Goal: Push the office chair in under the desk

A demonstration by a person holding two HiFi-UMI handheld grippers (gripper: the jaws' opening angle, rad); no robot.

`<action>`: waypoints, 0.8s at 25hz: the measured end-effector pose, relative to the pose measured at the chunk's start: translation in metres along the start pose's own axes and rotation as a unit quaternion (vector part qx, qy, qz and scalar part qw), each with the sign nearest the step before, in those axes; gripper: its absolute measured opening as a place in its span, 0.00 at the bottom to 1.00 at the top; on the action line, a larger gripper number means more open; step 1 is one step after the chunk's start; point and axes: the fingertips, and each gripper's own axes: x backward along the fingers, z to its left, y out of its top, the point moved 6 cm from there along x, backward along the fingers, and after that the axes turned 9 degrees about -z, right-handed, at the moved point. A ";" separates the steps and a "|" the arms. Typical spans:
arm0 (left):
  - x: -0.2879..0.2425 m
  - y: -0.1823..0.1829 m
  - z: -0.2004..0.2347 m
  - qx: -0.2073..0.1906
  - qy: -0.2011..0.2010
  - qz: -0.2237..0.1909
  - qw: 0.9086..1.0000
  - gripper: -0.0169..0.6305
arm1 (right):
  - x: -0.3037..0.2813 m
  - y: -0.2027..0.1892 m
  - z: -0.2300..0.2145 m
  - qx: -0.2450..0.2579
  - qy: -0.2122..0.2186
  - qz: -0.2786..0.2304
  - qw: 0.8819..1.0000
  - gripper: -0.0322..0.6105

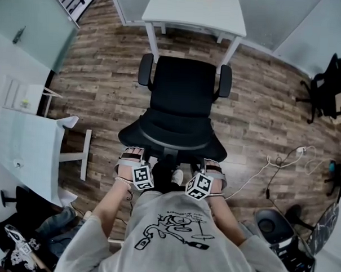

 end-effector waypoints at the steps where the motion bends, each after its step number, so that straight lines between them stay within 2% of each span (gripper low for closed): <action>1: -0.001 -0.001 0.003 -0.002 0.000 0.000 1.000 0.21 | -0.002 0.001 -0.003 -0.001 0.001 0.000 1.000 0.28; 12: -0.015 -0.002 0.034 -0.021 -0.008 -0.020 1.000 0.21 | -0.015 0.007 -0.033 -0.012 0.015 0.009 1.000 0.28; 20: -0.029 0.004 0.055 -0.016 -0.019 -0.031 0.999 0.22 | -0.023 0.003 -0.057 -0.014 0.020 0.028 0.999 0.28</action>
